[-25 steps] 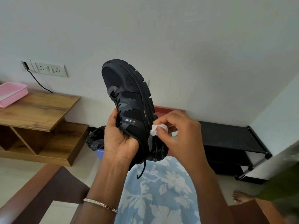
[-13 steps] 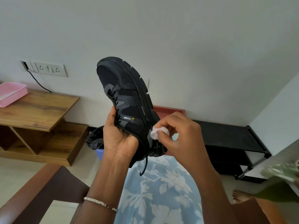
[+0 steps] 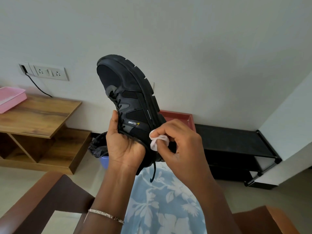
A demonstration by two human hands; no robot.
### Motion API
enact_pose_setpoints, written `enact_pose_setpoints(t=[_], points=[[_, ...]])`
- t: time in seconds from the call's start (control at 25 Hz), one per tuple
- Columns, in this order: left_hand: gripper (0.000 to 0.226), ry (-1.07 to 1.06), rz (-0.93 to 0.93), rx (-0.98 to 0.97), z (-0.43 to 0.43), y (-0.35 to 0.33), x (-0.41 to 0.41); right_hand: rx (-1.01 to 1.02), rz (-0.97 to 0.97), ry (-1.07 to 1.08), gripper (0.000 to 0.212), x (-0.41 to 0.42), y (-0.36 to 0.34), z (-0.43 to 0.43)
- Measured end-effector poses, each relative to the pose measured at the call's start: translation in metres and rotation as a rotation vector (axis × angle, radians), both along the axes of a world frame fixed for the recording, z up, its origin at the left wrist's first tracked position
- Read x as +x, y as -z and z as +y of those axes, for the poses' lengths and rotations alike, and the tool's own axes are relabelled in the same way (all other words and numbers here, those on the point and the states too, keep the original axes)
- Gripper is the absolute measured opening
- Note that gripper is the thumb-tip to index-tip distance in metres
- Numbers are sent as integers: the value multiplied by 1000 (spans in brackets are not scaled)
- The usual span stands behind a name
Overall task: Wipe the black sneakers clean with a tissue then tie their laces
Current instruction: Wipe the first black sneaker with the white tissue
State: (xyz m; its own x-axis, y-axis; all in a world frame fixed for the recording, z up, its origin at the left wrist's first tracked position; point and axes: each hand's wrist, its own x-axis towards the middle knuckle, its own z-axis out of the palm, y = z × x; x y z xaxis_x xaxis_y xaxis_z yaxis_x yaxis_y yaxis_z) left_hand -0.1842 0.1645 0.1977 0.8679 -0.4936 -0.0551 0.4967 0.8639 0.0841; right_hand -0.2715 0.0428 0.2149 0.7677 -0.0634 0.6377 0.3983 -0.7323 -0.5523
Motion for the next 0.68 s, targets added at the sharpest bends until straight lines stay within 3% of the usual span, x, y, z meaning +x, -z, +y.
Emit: enact_pose_setpoints(t=[0.2, 0.36, 0.52, 0.68], points=[[77, 63, -116, 23, 7, 4, -3, -34, -66, -24, 17, -4, 1, 13], [67, 136, -170, 120, 0, -6, -13, -84, -83, -33, 16, 10, -9, 17], [57, 155, -177, 238, -5, -18, -23, -45, -154, 104, 15, 19, -8, 11], [58, 132, -128, 329, -1, -18, -17, -14, -124, -22, 14, 8, 7, 22]])
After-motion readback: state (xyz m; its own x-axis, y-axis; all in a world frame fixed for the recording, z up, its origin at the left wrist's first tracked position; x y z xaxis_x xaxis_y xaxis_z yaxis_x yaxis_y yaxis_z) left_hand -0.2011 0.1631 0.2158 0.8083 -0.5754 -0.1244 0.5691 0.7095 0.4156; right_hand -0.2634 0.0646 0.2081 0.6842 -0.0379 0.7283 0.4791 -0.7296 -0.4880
